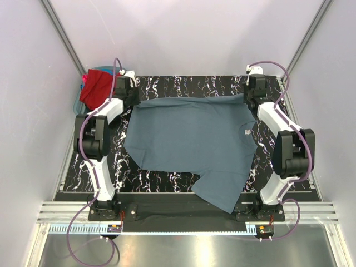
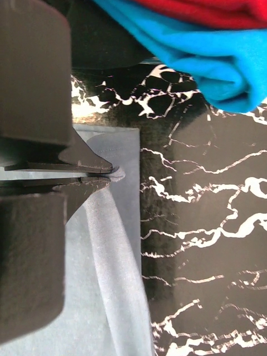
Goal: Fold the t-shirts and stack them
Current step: Fold the tshirt
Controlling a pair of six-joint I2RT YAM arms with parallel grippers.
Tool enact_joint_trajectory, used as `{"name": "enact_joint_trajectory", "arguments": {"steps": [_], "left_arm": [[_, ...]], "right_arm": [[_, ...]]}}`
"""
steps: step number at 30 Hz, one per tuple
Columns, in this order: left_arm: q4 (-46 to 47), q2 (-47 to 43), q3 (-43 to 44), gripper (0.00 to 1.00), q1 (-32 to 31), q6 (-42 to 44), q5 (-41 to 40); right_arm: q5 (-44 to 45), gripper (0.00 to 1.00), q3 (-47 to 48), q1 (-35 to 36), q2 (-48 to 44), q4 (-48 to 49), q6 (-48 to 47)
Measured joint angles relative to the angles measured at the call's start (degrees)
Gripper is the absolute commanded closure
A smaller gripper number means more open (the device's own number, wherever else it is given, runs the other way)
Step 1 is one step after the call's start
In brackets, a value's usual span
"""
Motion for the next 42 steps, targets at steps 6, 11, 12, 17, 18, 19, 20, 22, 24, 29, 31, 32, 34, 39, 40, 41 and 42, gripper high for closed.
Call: {"name": "enact_joint_trajectory", "arguments": {"steps": [6,11,12,17,18,19,20,22,24,29,31,32,34,39,40,41,42], "left_arm": [[0.28,-0.11,-0.76,1.00,0.09,0.07,-0.72],[0.52,-0.11,-0.83,1.00,0.46,0.17,-0.81],[0.59,-0.11,-0.83,1.00,0.55,0.24,-0.85],[0.63,-0.11,-0.83,1.00,0.76,0.28,-1.03],[0.63,-0.11,-0.83,1.00,0.76,0.28,-1.05],[0.63,-0.11,-0.83,1.00,0.76,0.28,-1.07],[0.63,-0.11,-0.83,1.00,0.76,0.26,-1.07],[0.61,-0.11,-0.85,1.00,0.76,0.28,-1.09],[0.59,-0.11,-0.85,1.00,0.76,0.26,-1.09],[0.04,-0.11,-0.85,1.00,0.76,0.24,-1.09],[-0.42,-0.11,-0.85,1.00,0.76,0.22,-1.11],[-0.59,-0.11,-0.85,1.00,0.76,0.24,-1.11],[-0.74,-0.13,-0.96,1.00,0.76,0.24,-1.40],[-1.25,-1.86,-3.21,1.00,0.76,0.90,-1.64],[-1.25,-2.23,-3.61,1.00,0.76,1.18,-1.64],[-1.25,-2.67,-4.04,1.00,0.76,1.55,-1.64],[-1.16,-3.13,-4.55,1.00,0.76,1.88,-1.64]], "right_arm": [[-0.20,1.00,-3.17,0.00,-3.74,-0.57,0.79],[-0.17,1.00,-5.14,0.00,-6.67,-1.75,1.29],[-0.17,1.00,-5.57,0.00,-7.37,-2.12,1.42],[-0.28,1.00,-7.89,0.00,-10.86,-2.91,2.23],[-0.42,1.00,-8.35,0.00,-11.45,-3.08,2.43],[-0.70,1.00,-8.87,-0.02,-12.04,-3.13,2.75],[-0.83,1.00,-9.38,-0.02,-12.48,-3.21,3.04],[-1.05,1.00,-11.06,0.00,-13.70,-3.43,3.63],[-1.16,1.00,-12.85,0.00,-14.86,-3.89,4.02],[-1.25,1.00,-15.89,0.00,-17.29,-5.57,4.90],[-1.27,1.00,-16.46,-0.02,-17.84,-6.14,5.20],[-1.27,1.00,-16.74,-0.02,-18.12,-6.34,5.51],[-1.25,1.00,-17.31,-0.02,-18.60,-6.43,5.99],[-1.25,1.00,-17.88,0.00,-20.20,-6.80,6.43],[-1.25,1.00,-17.88,-0.02,-20.52,-6.80,6.56],[-1.25,1.00,-17.88,-0.02,-20.85,-6.84,6.62],[-1.25,1.00,-17.88,-0.02,-21.11,-6.86,6.69]]}}
